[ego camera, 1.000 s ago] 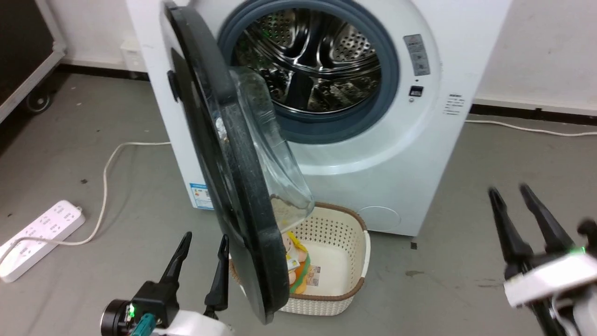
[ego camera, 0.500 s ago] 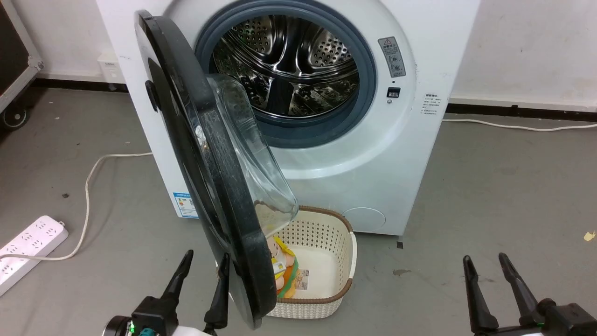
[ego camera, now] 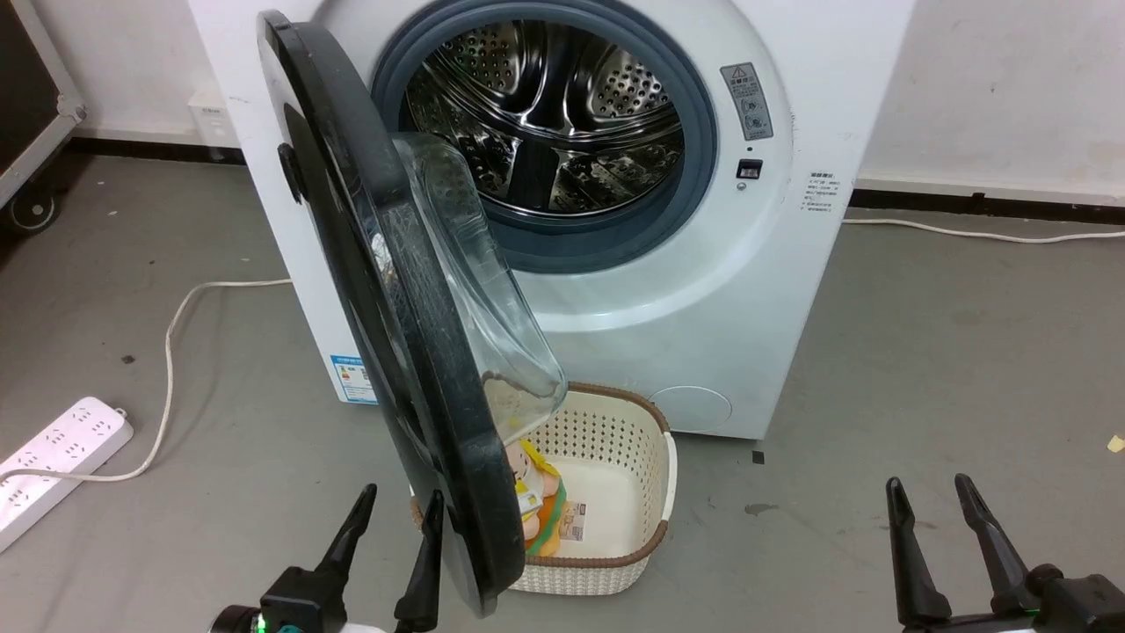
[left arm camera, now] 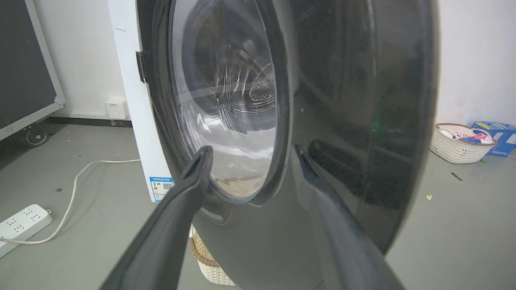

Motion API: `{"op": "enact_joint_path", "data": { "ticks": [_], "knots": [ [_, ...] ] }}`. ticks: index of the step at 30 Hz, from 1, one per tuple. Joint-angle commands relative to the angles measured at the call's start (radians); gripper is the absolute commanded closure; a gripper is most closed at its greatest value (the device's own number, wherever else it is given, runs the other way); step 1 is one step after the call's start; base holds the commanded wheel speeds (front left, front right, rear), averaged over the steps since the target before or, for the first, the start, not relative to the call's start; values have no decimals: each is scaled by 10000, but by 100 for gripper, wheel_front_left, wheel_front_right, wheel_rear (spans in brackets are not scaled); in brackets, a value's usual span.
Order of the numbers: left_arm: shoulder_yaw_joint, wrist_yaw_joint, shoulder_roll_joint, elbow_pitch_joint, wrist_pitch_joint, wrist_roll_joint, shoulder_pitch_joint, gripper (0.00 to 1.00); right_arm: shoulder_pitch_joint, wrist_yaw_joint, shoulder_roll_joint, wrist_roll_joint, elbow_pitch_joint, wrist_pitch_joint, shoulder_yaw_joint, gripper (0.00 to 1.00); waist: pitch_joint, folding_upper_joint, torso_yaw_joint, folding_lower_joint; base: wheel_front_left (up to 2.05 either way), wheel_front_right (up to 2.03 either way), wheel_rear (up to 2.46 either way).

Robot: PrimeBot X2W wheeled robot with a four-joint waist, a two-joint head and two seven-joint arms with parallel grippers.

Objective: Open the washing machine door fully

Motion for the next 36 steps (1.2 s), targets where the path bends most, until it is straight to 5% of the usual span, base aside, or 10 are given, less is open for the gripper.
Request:
{"op": "enact_joint_path", "data": {
  "ticks": [1, 2, 8, 17, 22, 28, 36],
  "knots": [
    [-26, 46, 15, 36, -55, -18, 63, 85, 125, 10, 63, 49, 15, -45, -8, 0, 2, 0, 7, 0, 0, 0, 0],
    [-19, 46, 15, 31, -55, -9, 49, 100, 120, 10, 64, 66, 26, -45, -2, 0, 3, 0, 11, 0, 0, 0, 0],
    [187, 80, 15, -326, -55, 71, -107, 100, 78, 10, 65, 174, 203, -45, -30, 0, -15, 0, 32, 0, 0, 0, 0],
    [1375, 1108, 15, -3303, -55, -674, -1064, 100, 42, 10, 65, 226, 258, -45, -27, 0, -99, 0, 87, 0, 0, 0, 0],
    [1413, 1242, 14, -4647, -55, -834, -1596, 100, 30, 10, 66, 251, 286, -45, -19, 0, -133, 0, 116, 0, 0, 0, 0],
    [263, 826, 62, -5427, -55, 418, -1807, 100, 8, 10, 66, 311, 368, -45, 51, 0, -193, 0, 109, 0, 0, 0, 0],
    [-1826, 449, 31, -4220, 956, -13, -1089, 100, 26, 10, 66, 400, 416, -45, 33, 0, -164, 0, 129, 0, 0, 0, 0]
  ]
}}
